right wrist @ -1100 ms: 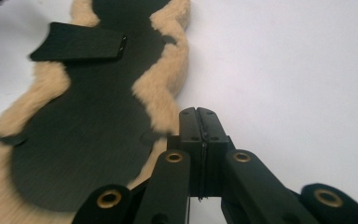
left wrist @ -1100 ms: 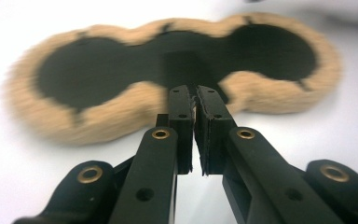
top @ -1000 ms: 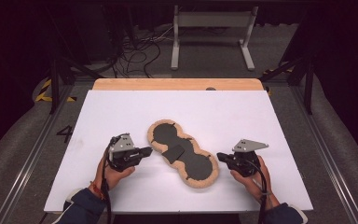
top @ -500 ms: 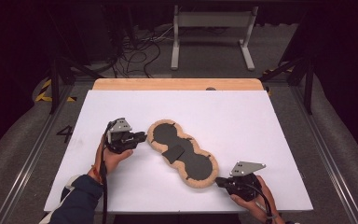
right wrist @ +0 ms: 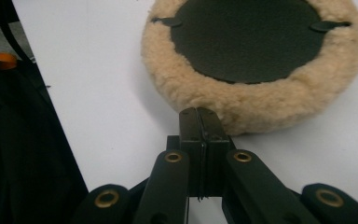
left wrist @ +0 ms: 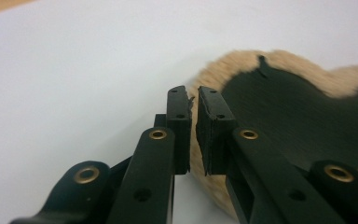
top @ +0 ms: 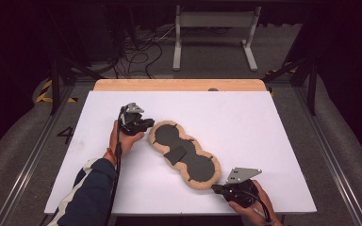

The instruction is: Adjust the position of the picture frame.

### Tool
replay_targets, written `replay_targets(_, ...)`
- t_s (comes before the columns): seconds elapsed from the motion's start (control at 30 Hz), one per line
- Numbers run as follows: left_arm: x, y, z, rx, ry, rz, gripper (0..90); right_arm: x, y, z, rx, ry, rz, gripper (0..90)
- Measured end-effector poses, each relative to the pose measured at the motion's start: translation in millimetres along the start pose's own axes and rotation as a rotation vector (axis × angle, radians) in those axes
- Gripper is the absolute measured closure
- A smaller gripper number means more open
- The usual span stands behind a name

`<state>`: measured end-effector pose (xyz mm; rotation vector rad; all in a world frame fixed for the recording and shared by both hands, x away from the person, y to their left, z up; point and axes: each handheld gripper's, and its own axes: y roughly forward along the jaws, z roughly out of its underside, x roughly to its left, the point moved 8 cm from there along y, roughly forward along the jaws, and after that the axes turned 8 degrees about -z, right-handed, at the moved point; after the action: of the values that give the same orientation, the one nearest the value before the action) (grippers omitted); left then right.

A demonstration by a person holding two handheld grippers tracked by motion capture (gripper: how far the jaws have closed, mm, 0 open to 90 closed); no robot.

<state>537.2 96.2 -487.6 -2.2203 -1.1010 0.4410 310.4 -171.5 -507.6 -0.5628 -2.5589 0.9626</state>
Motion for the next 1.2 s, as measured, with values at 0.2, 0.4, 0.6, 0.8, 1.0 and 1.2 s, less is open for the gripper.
replay_targets(0.2, 10.3, 20.0, -5.0, 0.052, -0.012, -0.067, 79.6, 3.6, 7.0, -0.6, 0.012, -0.017, 0.002, 90.0)
replay_targets(0.4, 19.1, 33.7, 4.6, 0.118, 0.037, -0.107, 81.8, 4.3, 9.9, -1.0, 0.013, -0.029, 0.009, 90.0)
replay_targets(0.6, 2.0, 33.0, 4.0, 0.148, 0.162, -0.009, 80.9, 4.0, 9.7, -0.6, 0.009, -0.014, 0.017, 90.0)
replay_targets(0.8, 2.3, 30.4, 8.8, 0.119, 0.134, 0.033, 89.7, 1.2, 6.4, 1.7, 0.004, -0.002, 0.036, 90.0)
replay_targets(1.0, 2.0, 21.5, 17.1, 0.119, 0.15, 0.064, 89.8, -5.0, 0.7, 5.1, 0.003, 0.015, 0.058, 90.0)
replay_targets(1.2, 3.2, 7.7, 30.1, 0.115, 0.146, 0.076, 89.8, -15.8, -4.9, 7.4, -0.012, 0.041, 0.111, 90.0)
